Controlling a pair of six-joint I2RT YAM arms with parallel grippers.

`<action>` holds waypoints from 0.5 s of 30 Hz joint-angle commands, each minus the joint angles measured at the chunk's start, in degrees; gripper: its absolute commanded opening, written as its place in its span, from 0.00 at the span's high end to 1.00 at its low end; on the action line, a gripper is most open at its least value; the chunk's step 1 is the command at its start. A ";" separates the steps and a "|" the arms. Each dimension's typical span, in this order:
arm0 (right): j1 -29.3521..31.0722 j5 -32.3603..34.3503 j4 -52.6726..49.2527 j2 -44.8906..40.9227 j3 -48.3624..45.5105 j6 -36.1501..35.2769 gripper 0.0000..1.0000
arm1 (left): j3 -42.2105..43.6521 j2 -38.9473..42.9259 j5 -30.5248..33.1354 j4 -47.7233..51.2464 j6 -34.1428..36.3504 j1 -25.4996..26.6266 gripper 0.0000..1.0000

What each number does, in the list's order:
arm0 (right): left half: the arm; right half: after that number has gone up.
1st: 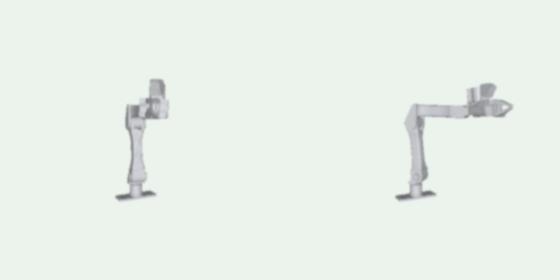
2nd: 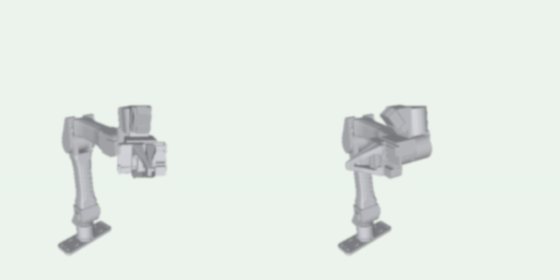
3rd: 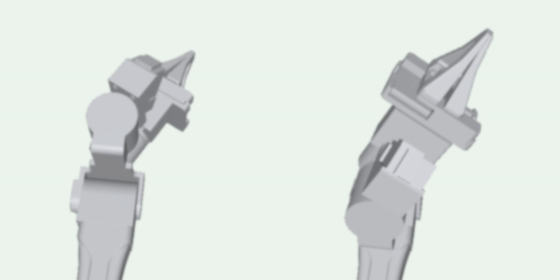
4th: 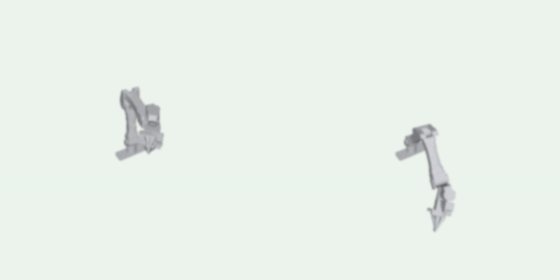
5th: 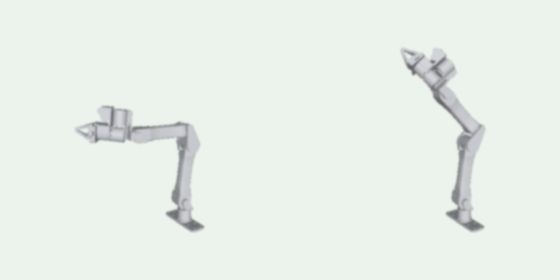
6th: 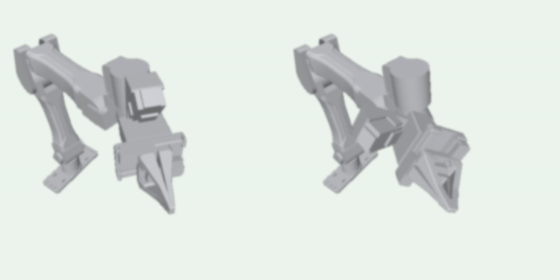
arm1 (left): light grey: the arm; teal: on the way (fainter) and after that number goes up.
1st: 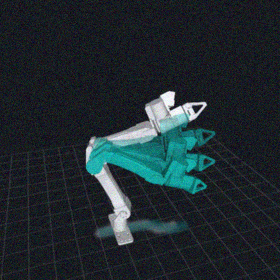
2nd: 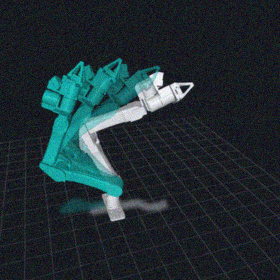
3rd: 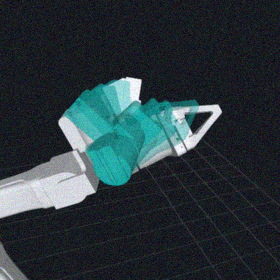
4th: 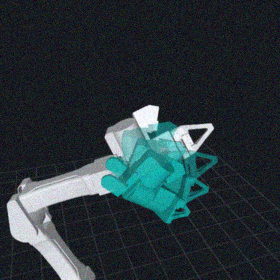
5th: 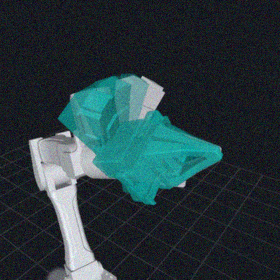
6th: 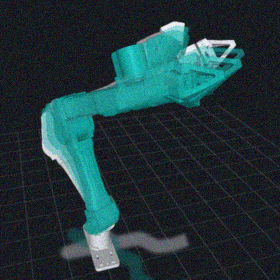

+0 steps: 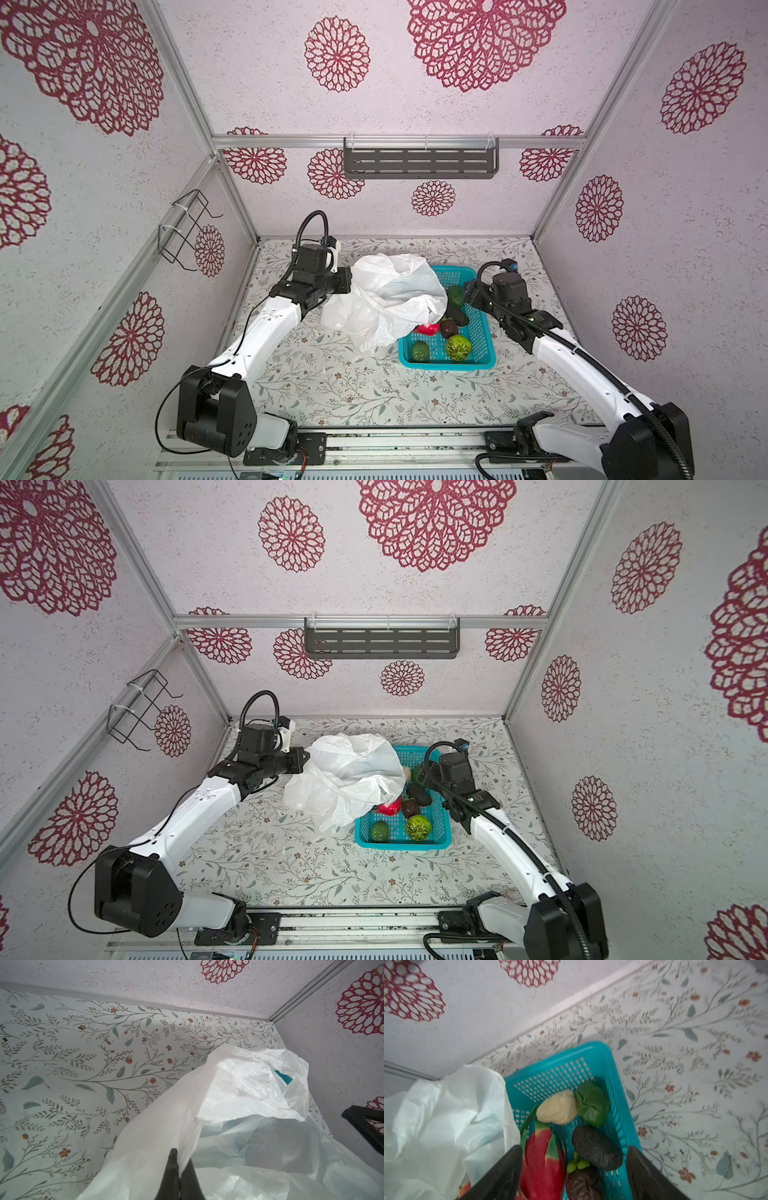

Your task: Place the fruits into the plastic bag

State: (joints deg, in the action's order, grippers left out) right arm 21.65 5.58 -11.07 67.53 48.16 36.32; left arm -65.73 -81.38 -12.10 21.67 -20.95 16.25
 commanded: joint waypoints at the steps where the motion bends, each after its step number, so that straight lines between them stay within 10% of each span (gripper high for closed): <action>1: 1.29 -8.18 -1.40 2.47 0.43 -2.19 0.23 | -0.29 0.79 0.48 -1.42 1.43 0.17 1.00; 15: 11.11 -13.65 -2.46 18.25 7.71 -8.57 0.13 | -0.27 1.38 0.58 -1.12 1.44 0.16 1.00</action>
State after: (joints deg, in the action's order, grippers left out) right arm 31.35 -7.81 -12.93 83.77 52.88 30.30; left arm -65.73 -81.36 -11.66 21.67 -20.86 16.25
